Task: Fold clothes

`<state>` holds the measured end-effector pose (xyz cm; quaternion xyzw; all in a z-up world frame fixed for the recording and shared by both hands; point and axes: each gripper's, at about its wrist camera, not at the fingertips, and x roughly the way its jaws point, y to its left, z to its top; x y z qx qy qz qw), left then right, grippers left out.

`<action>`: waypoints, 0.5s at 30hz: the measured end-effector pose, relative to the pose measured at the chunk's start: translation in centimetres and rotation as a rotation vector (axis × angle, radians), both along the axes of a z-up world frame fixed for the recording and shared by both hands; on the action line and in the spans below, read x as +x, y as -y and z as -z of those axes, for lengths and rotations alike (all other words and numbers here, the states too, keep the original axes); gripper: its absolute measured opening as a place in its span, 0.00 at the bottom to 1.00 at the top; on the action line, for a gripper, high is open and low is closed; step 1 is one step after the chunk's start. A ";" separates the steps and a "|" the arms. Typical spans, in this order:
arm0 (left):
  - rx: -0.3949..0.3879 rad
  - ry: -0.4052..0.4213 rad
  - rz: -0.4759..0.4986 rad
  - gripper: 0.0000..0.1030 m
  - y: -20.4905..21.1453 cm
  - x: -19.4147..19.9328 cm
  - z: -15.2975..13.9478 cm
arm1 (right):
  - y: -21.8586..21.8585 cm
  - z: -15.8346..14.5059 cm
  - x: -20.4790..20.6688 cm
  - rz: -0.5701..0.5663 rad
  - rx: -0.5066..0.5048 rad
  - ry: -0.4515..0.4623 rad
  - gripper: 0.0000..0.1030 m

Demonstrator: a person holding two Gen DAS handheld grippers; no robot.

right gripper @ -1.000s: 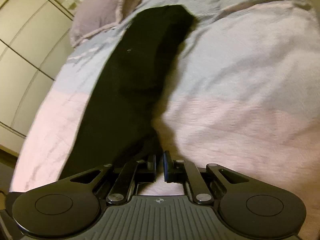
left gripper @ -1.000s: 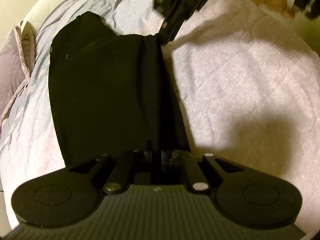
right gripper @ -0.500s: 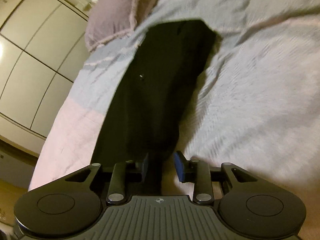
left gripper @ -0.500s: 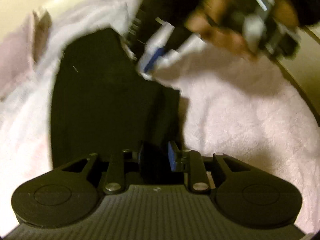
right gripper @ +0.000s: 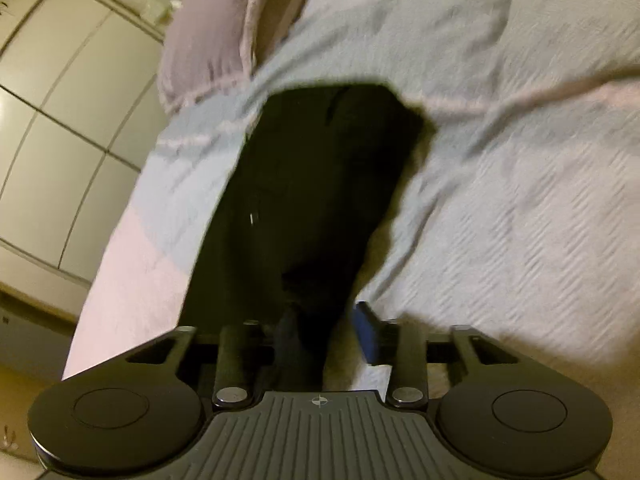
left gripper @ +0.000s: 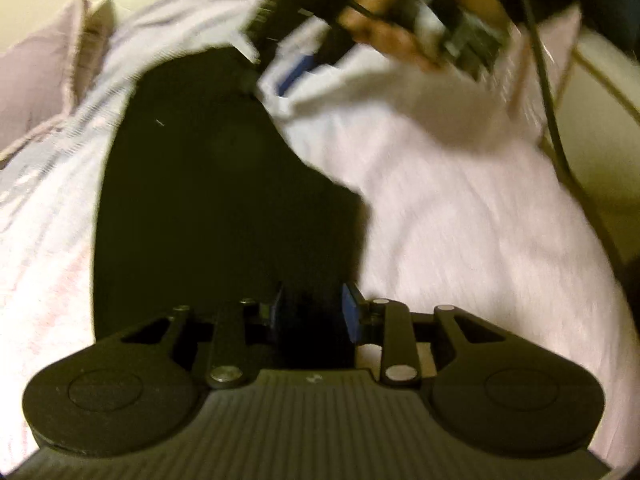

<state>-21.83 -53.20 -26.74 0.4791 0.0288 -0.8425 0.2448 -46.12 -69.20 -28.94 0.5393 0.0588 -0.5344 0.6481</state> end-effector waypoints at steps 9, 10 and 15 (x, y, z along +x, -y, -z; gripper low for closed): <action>0.040 0.050 -0.058 0.22 4.3 -3.2 3.7 | 9.5 3.0 -4.2 0.162 0.042 0.173 0.66; 0.042 0.049 -0.059 0.21 4.2 -3.2 3.9 | 10.7 3.8 -4.8 0.185 0.089 0.191 0.37; 0.057 0.043 -0.090 0.20 4.3 -2.9 4.4 | 14.0 3.5 -5.1 0.063 0.070 0.066 0.30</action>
